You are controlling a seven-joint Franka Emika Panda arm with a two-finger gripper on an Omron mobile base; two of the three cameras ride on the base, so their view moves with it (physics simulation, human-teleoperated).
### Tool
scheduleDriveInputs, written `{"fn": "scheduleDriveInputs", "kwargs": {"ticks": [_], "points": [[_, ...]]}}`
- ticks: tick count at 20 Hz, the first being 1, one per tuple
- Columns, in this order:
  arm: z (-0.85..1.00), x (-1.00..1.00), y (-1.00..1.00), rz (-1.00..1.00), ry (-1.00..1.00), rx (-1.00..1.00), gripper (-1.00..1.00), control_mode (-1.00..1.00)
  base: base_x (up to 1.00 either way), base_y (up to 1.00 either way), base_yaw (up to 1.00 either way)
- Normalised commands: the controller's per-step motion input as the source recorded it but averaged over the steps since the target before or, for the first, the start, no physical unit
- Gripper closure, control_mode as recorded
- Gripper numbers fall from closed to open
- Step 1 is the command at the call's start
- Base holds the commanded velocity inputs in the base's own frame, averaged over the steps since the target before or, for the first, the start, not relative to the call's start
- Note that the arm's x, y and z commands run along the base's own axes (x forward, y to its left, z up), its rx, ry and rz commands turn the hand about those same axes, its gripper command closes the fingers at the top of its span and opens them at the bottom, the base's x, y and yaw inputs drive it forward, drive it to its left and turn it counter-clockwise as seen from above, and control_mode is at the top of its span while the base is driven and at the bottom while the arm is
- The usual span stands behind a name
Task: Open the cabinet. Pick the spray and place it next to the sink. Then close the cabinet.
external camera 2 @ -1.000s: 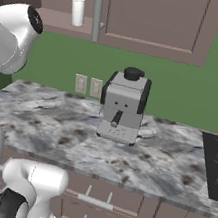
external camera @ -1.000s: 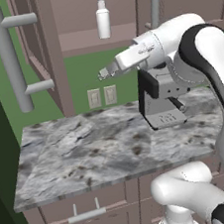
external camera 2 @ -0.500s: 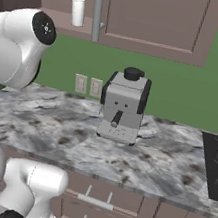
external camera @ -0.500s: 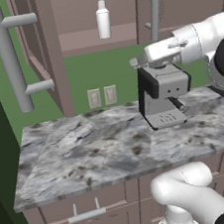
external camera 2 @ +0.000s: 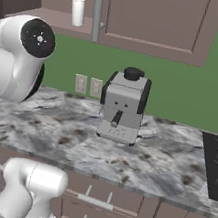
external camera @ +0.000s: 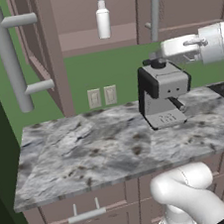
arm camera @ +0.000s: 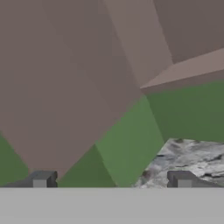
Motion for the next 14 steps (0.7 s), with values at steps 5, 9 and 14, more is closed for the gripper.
{"fn": "scheduleDriveInputs", "kwargs": {"ticks": [5,9,14], "points": [[0.2,0.12,-0.45,-0.24,0.04,0.01,-1.0,-1.0,0.0,0.0,0.0],[0.17,0.17,-0.41,-0.19,0.09,-0.01,-1.0,-1.0,0.0,0.0,0.0],[0.09,0.26,-0.41,-0.15,0.14,-0.05,-1.0,-1.0,0.0,0.0,0.0]]}}
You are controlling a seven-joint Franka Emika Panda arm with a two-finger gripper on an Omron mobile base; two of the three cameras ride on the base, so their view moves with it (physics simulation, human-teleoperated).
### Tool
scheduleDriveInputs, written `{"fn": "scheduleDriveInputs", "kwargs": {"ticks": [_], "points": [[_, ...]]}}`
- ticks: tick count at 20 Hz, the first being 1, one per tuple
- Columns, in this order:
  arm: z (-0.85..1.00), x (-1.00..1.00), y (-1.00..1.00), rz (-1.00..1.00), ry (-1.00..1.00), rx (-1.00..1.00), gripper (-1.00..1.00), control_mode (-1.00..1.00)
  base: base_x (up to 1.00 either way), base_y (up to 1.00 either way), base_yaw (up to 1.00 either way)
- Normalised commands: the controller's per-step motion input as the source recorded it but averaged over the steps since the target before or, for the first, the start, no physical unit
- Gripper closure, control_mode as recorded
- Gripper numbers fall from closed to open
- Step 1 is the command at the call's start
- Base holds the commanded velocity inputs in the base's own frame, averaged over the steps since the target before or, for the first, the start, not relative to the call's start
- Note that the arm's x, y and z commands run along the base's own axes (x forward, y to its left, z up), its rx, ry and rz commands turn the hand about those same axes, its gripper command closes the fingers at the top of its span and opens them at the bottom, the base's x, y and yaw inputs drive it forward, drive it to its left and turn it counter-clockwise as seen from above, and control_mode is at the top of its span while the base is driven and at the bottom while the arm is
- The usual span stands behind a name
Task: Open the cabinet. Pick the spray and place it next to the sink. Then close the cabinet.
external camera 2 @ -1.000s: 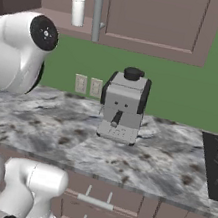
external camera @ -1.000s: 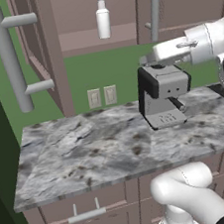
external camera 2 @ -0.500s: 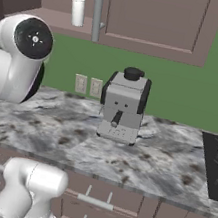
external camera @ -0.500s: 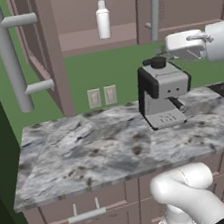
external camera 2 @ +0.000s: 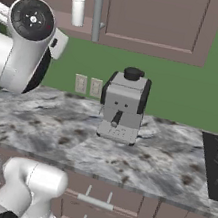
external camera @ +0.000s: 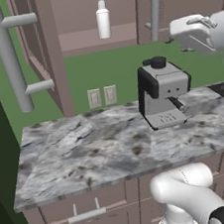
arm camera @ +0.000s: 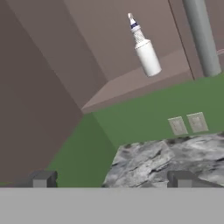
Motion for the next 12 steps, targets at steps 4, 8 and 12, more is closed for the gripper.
{"fn": "scheduleDriveInputs", "kwargs": {"ticks": [4,8,12], "points": [[0.0,0.42,-0.34,-0.03,0.03,-0.1,-1.0,-1.0,0.0,0.0,0.0],[0.0,0.54,-0.26,0.0,0.0,-0.1,-1.0,-1.0,0.0,0.0,0.0],[0.0,0.57,-0.22,0.0,0.0,-0.12,-1.0,-1.0,0.0,0.0,0.0]]}}
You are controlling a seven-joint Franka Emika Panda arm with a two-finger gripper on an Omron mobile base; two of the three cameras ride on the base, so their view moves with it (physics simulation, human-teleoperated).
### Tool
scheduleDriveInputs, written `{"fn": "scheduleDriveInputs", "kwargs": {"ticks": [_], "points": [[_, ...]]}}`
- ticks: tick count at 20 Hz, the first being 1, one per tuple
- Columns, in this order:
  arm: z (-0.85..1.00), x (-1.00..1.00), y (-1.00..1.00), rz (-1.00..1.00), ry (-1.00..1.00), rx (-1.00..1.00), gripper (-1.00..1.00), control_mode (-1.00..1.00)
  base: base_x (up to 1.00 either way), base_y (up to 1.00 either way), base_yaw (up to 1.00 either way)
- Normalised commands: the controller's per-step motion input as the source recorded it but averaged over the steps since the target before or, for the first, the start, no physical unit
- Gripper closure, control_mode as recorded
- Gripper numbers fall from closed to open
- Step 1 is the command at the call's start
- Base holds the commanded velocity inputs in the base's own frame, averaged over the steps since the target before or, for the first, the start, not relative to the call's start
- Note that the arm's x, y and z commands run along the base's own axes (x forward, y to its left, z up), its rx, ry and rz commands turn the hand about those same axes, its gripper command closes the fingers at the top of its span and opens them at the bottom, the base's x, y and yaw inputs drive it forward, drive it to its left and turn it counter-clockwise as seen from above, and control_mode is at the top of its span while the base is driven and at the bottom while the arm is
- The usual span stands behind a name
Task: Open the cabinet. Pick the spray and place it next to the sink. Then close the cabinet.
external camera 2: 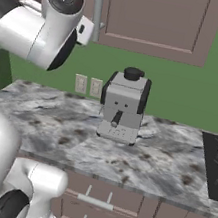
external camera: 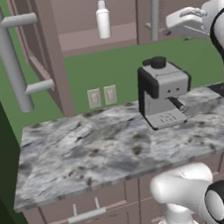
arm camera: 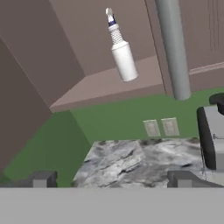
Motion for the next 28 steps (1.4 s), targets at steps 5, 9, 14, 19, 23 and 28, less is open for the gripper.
{"fn": "scheduleDriveInputs", "kwargs": {"ticks": [5,9,14,19,23,28], "points": [[0.03,0.59,-0.15,0.0,0.02,-0.12,-1.0,-1.0,0.0,0.0,0.0],[0.04,0.57,-0.1,0.0,0.02,-0.12,-1.0,-1.0,0.0,0.0,0.0],[0.01,0.52,-0.1,-0.02,0.01,-0.13,-1.0,-1.0,0.0,0.0,0.0],[0.0,0.55,-0.1,-0.07,0.0,-0.09,-1.0,-1.0,0.0,0.0,0.0],[-0.04,0.55,-0.05,-0.11,0.0,-0.06,-1.0,-1.0,0.0,0.0,0.0],[-0.12,0.48,-0.01,-0.14,0.0,-0.03,-1.0,-1.0,0.0,0.0,0.0]]}}
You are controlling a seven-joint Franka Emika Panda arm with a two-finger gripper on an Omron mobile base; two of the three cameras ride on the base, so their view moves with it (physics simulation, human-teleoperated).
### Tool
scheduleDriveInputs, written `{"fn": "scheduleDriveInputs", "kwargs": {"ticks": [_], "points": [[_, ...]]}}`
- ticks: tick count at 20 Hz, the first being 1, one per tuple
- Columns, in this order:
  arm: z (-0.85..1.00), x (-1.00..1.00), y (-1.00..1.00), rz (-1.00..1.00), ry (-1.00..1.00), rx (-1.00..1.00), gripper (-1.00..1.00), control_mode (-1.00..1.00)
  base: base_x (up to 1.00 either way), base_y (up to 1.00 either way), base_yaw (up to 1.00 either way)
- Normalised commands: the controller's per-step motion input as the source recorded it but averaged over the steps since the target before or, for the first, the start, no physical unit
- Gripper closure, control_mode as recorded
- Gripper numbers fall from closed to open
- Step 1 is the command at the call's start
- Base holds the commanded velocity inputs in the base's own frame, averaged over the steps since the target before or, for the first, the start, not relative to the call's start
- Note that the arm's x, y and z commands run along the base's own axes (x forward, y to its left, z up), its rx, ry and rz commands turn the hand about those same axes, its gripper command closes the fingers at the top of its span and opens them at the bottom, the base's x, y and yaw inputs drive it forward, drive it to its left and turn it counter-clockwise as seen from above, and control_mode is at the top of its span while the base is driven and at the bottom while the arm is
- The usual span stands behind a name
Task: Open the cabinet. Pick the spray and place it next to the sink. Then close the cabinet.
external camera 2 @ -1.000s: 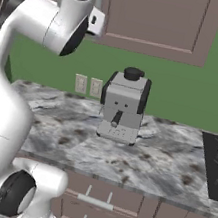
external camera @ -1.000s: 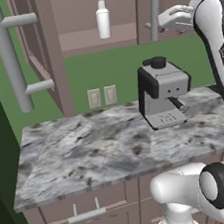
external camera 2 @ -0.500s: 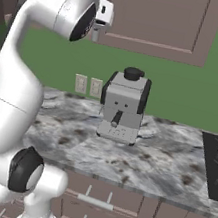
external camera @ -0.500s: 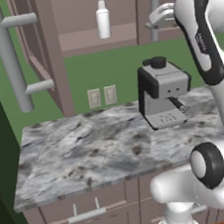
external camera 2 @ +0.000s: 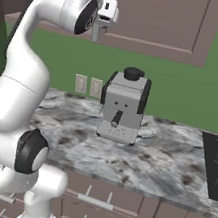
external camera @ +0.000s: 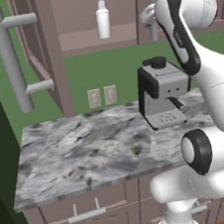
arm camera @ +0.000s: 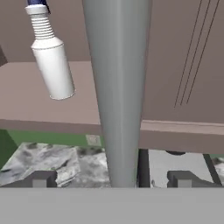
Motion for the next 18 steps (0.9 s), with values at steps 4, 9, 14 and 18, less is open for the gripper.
{"fn": "scheduleDriveInputs", "kwargs": {"ticks": [4,9,14,18], "points": [[-0.15,0.49,-0.01,-0.15,0.0,-0.01,-1.0,-1.0,0.0,0.0,0.0],[-0.1,0.52,0.0,-0.11,0.0,0.0,-1.0,-1.0,0.0,0.0,0.0],[-0.11,0.42,0.0,-0.09,0.0,0.0,1.0,-1.0,0.0,0.0,0.0],[-0.1,0.08,-0.08,-0.04,0.0,0.0,1.0,-1.0,0.0,0.0,0.0]]}}
